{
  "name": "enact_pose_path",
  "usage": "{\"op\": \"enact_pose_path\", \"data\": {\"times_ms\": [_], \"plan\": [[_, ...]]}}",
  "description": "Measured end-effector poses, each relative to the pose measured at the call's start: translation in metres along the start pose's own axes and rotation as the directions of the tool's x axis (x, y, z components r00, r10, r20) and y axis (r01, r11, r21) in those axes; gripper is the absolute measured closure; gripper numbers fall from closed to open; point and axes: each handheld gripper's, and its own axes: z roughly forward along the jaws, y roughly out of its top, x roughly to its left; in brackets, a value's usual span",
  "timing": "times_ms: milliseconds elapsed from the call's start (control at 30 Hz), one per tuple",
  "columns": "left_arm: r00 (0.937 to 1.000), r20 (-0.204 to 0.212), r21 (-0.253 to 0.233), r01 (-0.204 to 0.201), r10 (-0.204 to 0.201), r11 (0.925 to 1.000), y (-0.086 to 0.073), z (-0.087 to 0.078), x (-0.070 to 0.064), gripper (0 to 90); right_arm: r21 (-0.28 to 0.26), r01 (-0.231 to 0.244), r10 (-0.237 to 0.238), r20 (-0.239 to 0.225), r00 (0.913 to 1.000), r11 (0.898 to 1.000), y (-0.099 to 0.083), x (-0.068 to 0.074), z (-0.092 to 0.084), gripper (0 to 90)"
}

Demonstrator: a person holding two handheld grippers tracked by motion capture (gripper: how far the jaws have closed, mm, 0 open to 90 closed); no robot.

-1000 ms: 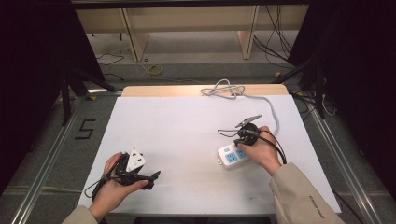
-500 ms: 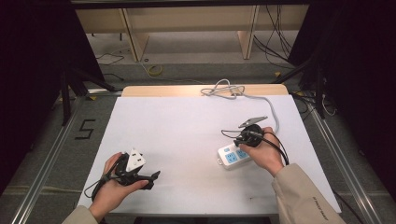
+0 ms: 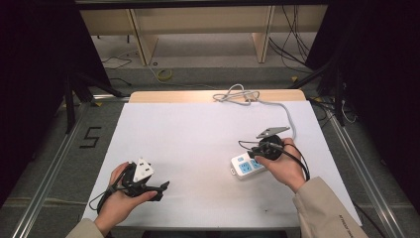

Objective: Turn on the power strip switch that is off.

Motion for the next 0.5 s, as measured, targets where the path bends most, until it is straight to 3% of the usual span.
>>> {"op": "enact_pose_path", "data": {"times_ms": [500], "plan": [[1.0, 0.0, 0.002, -0.001, 0.001, 1.0, 0.0, 0.0, 0.0, 13.5, -0.041, -0.004, 0.003, -0.029, 0.9996, 0.999, -0.014, 0.005, -0.016, 67.4]]}}
